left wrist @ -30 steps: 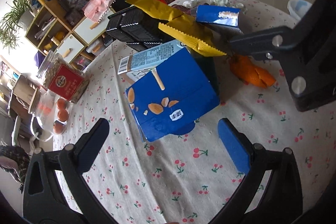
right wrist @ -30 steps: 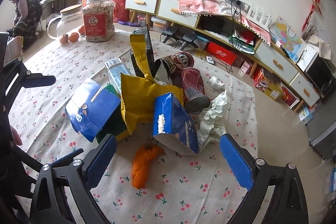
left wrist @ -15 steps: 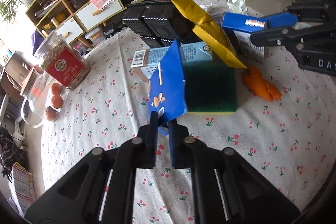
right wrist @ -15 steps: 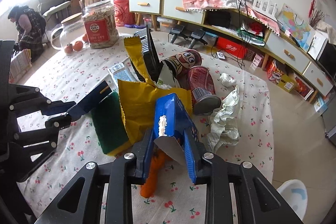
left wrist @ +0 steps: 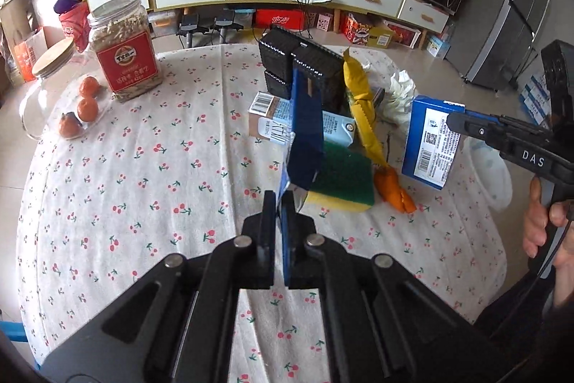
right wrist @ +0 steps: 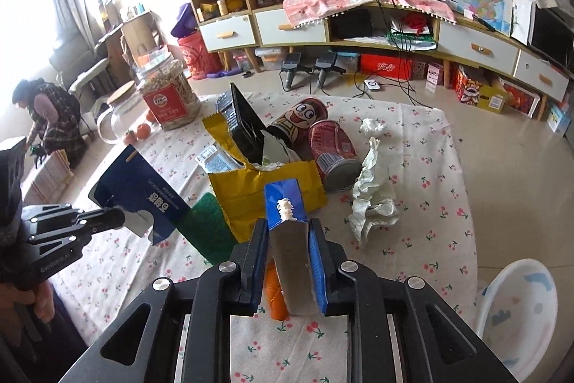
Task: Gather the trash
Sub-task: 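Carry both boxes over the white basin and open both tools to drop them, then grasp the green sponge with the left tool while the right tool grasps the orange peel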
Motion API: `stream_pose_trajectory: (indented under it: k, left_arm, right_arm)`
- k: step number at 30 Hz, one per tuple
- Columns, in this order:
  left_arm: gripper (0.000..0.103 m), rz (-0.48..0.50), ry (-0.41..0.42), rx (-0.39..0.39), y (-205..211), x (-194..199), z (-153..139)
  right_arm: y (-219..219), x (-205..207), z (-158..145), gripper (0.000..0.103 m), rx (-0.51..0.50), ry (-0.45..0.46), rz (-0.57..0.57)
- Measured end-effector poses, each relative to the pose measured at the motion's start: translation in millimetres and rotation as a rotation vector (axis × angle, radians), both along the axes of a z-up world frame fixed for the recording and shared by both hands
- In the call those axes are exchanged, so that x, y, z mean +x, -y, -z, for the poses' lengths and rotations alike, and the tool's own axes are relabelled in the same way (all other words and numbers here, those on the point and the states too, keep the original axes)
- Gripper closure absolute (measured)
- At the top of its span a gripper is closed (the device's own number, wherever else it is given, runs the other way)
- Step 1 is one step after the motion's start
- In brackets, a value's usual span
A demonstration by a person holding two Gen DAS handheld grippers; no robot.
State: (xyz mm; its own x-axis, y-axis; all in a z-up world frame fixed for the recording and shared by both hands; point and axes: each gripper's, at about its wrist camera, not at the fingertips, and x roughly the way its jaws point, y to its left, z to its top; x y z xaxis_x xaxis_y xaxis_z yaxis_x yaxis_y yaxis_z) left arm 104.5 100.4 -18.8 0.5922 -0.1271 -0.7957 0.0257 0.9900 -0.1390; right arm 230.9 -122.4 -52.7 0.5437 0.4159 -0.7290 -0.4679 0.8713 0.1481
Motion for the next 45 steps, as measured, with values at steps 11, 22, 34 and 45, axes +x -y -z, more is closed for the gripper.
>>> stream_pose_trajectory:
  k: [11, 22, 34, 45]
  left_arm:
    - [0.100, 0.089, 0.086, -0.149, 31.0, -17.1, -41.2]
    - [0.100, 0.379, -0.014, -0.207, 194.2, 43.1, -25.2]
    - [0.099, 0.463, -0.183, -0.276, 336.5, 97.9, 44.7]
    - [0.053, 0.450, -0.124, -0.168, 311.2, 84.9, 39.4]
  right_arm:
    - [68.4, -13.9, -37.7, 0.082, 0.104, 0.039, 0.115]
    - [214.6, -7.5, -42.0, 0.082, -0.057, 0.040, 0.578]
    - [278.4, 15.9, 12.9, 0.078, -0.047, -0.198, 0.715]
    - [287.6, 11.4, 3.1, 0.047, -0.014, -0.141, 0.725]
